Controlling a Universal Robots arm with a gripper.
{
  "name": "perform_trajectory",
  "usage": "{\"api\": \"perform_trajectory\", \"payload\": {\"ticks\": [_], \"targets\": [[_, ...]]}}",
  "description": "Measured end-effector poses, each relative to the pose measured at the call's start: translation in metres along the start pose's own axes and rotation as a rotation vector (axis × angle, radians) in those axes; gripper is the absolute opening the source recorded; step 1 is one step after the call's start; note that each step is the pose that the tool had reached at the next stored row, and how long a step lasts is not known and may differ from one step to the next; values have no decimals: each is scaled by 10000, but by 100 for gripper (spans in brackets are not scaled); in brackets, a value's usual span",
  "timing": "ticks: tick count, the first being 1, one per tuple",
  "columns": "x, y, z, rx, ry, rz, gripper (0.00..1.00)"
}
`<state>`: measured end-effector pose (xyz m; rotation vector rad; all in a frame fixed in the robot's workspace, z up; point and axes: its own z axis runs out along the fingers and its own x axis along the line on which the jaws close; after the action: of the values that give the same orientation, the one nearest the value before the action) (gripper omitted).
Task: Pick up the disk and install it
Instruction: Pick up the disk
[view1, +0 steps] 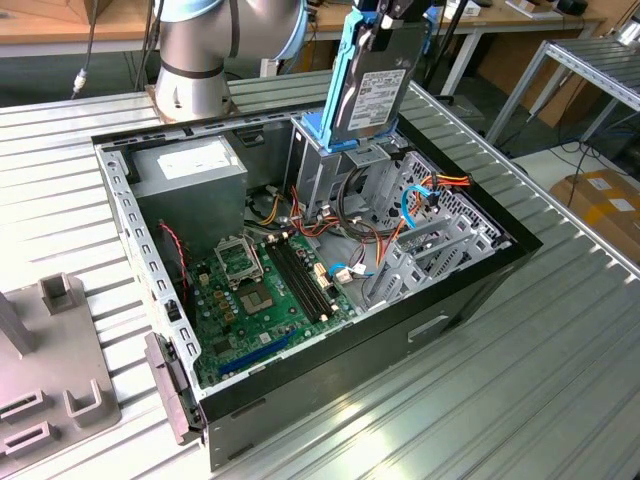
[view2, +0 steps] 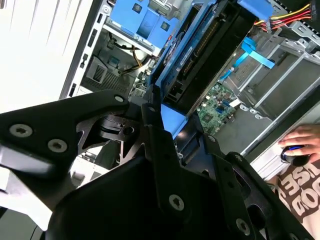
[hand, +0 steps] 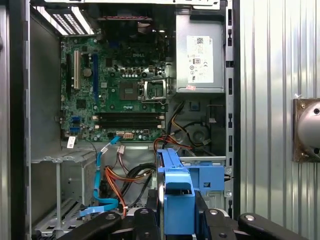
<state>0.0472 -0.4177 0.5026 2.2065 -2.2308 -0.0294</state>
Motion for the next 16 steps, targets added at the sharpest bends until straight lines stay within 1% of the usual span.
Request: {"api": "perform_trajectory", "payload": {"ticks": [1, 3, 7, 8, 11, 12, 13, 15, 16], "targets": [[44, -1, 0, 0, 0, 0, 36], [102, -1, 0, 0, -2, 1, 36], [183, -2, -2, 0, 0, 0, 36], [221, -2, -2, 0, -2, 1, 36], [227, -3, -2, 0, -1, 1, 36], [227, -3, -16, 0, 2, 1, 36], [227, -2, -51, 0, 0, 0, 36], [227, -1, -100, 0, 0, 1, 36], [226, -2, -113, 0, 0, 1, 36]]}}
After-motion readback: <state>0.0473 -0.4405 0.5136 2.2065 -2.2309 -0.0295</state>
